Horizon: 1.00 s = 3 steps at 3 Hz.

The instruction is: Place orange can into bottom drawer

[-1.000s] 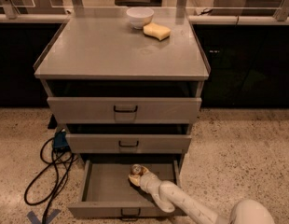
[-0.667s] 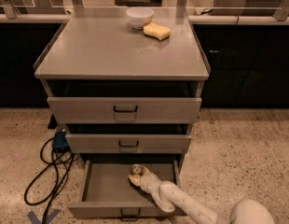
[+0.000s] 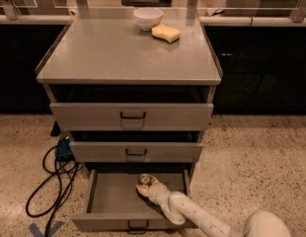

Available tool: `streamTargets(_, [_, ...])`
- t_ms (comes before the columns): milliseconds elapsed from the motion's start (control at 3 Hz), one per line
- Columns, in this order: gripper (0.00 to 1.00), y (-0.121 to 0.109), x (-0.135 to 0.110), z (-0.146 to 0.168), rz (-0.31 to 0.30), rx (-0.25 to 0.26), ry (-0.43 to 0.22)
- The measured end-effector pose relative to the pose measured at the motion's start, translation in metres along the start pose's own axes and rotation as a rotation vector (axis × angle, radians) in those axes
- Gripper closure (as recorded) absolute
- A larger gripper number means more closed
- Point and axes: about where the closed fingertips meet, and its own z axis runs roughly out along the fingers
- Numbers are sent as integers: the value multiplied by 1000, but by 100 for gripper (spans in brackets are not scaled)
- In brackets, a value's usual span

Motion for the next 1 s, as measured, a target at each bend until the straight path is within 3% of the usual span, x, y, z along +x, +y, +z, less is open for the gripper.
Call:
streamTargets(333, [11, 0, 0, 0, 0, 0, 0])
streamTargets(667, [0, 0, 0, 0, 0, 0, 0])
streamTargets(1000, [0, 0, 0, 0, 0, 0, 0])
